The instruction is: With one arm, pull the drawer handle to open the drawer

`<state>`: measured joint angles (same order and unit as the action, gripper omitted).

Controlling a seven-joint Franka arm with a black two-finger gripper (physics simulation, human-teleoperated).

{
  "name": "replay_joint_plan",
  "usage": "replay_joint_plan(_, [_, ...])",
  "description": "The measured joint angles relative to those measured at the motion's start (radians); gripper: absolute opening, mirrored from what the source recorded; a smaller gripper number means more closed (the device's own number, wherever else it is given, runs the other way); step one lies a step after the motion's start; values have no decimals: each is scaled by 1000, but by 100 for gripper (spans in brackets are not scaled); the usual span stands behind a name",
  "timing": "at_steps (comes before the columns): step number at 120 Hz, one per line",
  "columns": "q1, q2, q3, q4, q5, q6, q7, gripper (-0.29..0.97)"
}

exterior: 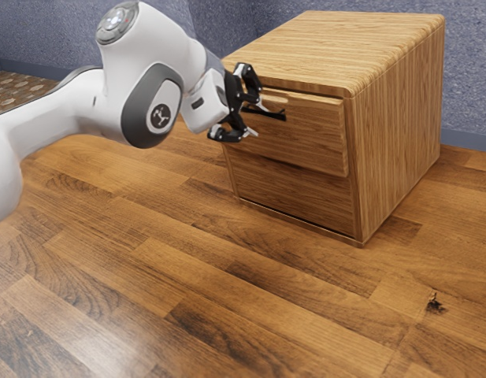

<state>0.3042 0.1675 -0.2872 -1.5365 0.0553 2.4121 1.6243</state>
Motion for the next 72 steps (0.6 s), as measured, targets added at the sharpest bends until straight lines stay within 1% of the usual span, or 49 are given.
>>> replay_joint_plan(16, [0, -16, 11, -17, 1, -1, 0, 22])
replay_joint_plan(38, [-1, -26, 13, -34, -1, -2, -1, 24])
replay_joint_plan(54, [-1, -28, 14, -50, -2, -2, -2, 29])
replay_joint_plan(72, [-1, -54, 13, -76, -4, -3, -3, 24])
